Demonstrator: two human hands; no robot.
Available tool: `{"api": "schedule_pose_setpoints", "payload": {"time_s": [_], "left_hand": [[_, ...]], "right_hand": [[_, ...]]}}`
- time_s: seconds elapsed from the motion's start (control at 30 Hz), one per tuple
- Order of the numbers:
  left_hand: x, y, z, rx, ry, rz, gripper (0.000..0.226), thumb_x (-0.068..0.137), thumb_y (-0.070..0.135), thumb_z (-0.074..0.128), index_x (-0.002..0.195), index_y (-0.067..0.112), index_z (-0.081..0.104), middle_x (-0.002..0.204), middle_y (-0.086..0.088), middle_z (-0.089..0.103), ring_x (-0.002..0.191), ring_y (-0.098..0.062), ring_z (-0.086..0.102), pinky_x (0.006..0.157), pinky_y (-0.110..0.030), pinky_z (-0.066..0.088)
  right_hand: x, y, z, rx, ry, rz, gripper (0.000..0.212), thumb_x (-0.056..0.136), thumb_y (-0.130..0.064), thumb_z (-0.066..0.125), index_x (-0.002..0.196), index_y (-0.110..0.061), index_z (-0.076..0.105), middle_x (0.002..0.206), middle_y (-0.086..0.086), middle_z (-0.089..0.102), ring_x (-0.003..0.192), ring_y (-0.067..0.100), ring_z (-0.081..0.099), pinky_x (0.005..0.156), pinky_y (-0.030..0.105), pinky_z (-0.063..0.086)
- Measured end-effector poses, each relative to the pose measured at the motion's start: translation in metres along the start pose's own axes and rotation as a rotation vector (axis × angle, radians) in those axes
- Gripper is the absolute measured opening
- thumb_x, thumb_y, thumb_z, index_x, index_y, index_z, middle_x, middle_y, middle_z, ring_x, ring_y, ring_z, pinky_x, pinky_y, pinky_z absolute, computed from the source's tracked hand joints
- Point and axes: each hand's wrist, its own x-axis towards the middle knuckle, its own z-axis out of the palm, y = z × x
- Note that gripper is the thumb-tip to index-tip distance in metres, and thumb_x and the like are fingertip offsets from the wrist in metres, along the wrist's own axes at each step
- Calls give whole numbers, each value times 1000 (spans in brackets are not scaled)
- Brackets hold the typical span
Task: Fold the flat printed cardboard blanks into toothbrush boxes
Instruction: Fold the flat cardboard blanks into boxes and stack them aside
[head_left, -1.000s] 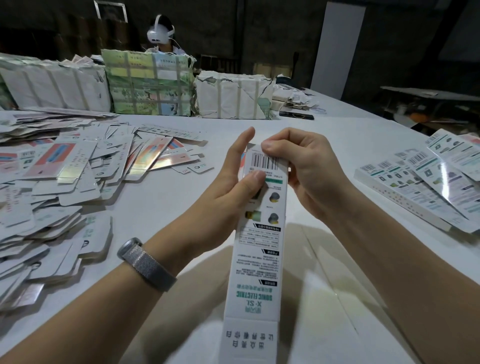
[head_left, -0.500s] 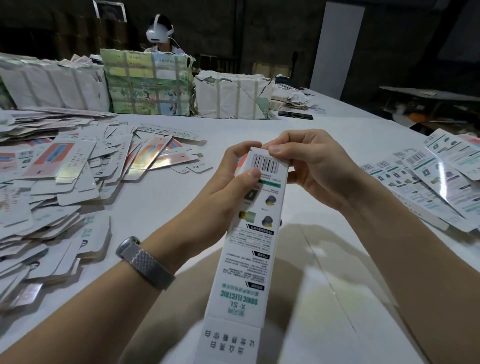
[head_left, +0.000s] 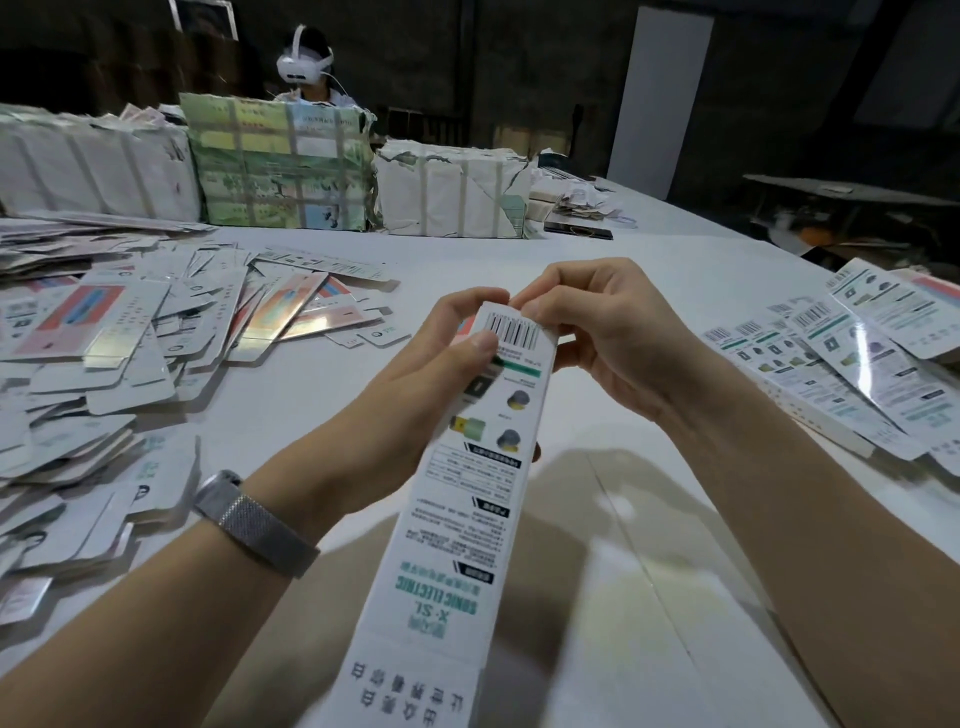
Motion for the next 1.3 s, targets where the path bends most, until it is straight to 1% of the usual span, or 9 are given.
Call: {"api": "schedule_pose_setpoints", "payload": {"time_s": [0.17,0.33,0.6,0.87,0.93,1.03,1.1,1.23,1.3], "left_hand": [[4,-2,-1,-7,61,93,24,95,35,47,119,37,46,93,-12,71,73,-33,71,59,-33,57],[5,-3,-6,5,176,193,24,96,31,45,119,33,44,92,-12,71,72,-34,71,58,-34,57],[6,-4,-5,102,241,229,18,97,33,45,115,36,46,99,-21,68,81,-37,70,60,-34,56],[7,-8,-6,60,265,229,13,97,33,46,107,40,48,89,-12,71,77,-39,71,57,-35,56],[9,-8,-6,67,292,242,13,97,35,44,108,41,47,92,-13,71,81,-38,70,62,-38,57],[11,-8,-3,131,359,287,11,99,41,43,108,45,40,94,-13,71,82,-32,70,68,-45,56],[11,-10,0,204,406,362,16,101,42,43,112,41,32,95,-9,69,78,-23,71,66,-39,58],[15,-10,3,29,455,322,26,97,42,44,121,40,35,107,0,71,89,-18,73,65,-34,58],[15,-6,-1,-147,427,244,23,100,48,45,121,40,47,105,-2,73,95,-22,72,70,-36,58]], "right_hand": [[-1,0,2,69,4,-31,25,95,-10,52,77,-7,68,79,7,71,85,22,70,66,35,60],[-2,4,14,134,14,-39,26,99,-16,48,105,-12,73,97,9,72,97,24,66,78,45,56],[-3,6,18,230,-9,-13,34,101,-27,42,102,-16,74,99,6,71,100,21,63,85,40,54],[-4,6,24,165,40,-72,22,99,-9,50,102,-12,72,91,5,71,89,18,65,74,33,54],[-4,6,28,172,35,-51,21,100,-17,51,110,-13,69,92,5,69,90,17,64,78,39,51],[-3,4,36,284,90,-26,35,91,-34,55,125,-26,61,115,-5,67,109,13,63,100,43,47],[-4,3,41,323,107,-50,43,87,-36,57,129,-32,56,128,-6,60,122,18,57,109,50,42],[-11,6,48,-378,87,-169,66,85,-31,71,145,-22,47,137,-1,49,125,16,52,106,40,46],[-9,6,43,-545,76,-190,69,86,-24,75,148,-19,44,134,-1,47,121,8,51,102,28,48]]}}
